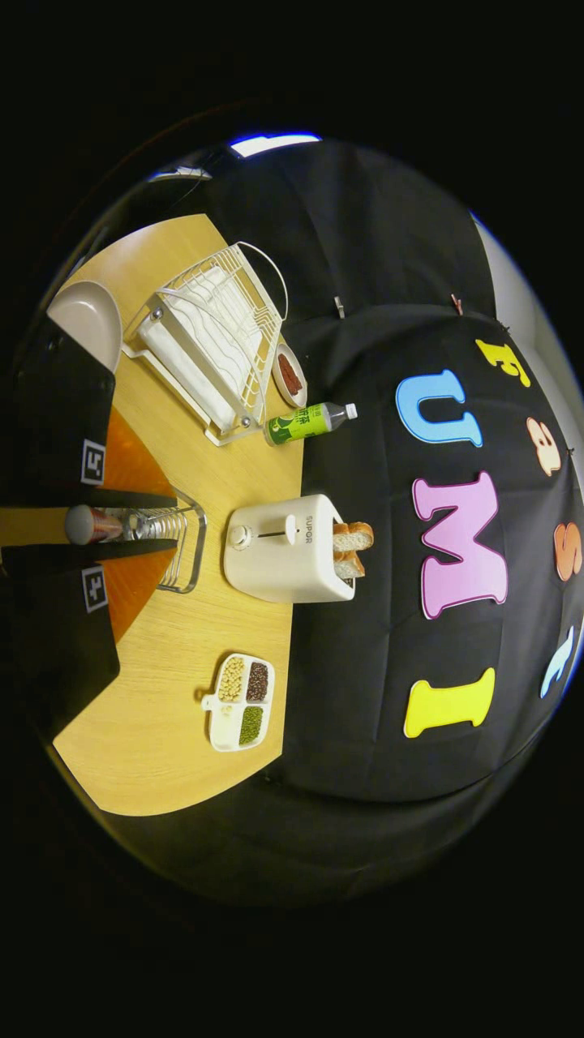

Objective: Take the plate from the dish rack, then take the spoon from the basket and place it into the plate.

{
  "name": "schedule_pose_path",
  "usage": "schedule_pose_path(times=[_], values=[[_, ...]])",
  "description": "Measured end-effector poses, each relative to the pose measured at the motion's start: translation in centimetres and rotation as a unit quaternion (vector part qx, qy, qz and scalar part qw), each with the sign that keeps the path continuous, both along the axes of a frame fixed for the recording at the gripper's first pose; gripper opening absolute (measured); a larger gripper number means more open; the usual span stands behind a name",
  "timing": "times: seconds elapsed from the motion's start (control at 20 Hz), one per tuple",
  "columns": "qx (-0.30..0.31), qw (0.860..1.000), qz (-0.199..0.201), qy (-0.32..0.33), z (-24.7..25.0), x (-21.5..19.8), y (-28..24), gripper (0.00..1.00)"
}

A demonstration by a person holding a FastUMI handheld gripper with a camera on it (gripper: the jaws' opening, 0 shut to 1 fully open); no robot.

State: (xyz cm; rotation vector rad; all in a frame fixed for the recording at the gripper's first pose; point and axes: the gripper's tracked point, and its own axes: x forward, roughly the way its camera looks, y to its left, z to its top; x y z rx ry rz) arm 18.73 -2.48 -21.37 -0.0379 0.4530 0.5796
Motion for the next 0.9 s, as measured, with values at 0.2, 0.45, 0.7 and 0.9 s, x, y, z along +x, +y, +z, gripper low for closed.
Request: schedule_pose_path(times=[0.2,0.45,0.7,0.9], values=[[0.005,0.999,-0.011,-0.031,4.9,0.1,0.3,0.21],[0.001,0.998,-0.047,-0.045,9.5,-1.9,0.6,0.21],[-0.001,0.995,-0.083,-0.057,12.6,-5.3,2.4,0.21],[0.001,0.994,-0.098,-0.046,11.7,-8.9,5.2,0.21]])
